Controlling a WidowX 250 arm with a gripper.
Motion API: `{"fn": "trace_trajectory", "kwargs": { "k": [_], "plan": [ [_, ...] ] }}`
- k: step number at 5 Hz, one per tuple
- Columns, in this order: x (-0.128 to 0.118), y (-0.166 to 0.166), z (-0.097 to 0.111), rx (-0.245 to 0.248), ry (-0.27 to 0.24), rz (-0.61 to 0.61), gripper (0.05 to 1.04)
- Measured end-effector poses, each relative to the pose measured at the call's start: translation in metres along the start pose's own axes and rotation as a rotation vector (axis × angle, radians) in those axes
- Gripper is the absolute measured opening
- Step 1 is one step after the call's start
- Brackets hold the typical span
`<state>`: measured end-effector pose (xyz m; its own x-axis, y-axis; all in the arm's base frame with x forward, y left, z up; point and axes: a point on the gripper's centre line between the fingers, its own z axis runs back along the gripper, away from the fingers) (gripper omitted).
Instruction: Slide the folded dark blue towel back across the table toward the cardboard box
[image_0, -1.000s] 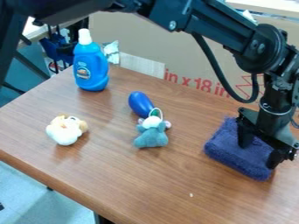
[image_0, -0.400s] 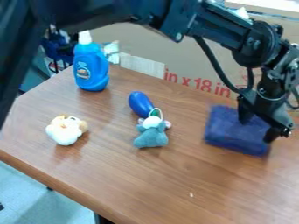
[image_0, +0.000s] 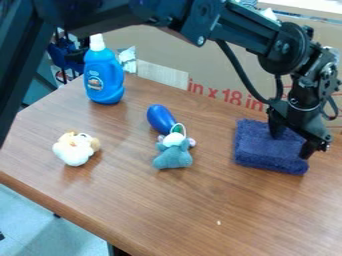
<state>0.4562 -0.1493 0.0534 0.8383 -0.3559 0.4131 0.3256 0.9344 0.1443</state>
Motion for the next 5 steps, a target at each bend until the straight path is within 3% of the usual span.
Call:
{"fn": "trace_trajectory", "kwargs": {
  "k": [1, 2, 3, 4, 5],
  "plan": [
    [-0.004, -0.005, 0.001, 0.001, -0.014, 0.008, 1.001],
    [-0.01, -0.008, 0.023, 0.022, -0.058, 0.002, 1.001],
    [-0.008, -0.009, 0.07, 0.054, -0.139, -0.013, 1.001],
    [-0.022, -0.02, 0.109, 0.06, -0.17, -0.037, 1.001],
    [-0.049, -0.024, 0.139, 0.188, 0.13, 0.003, 1.001]
  ]
}}
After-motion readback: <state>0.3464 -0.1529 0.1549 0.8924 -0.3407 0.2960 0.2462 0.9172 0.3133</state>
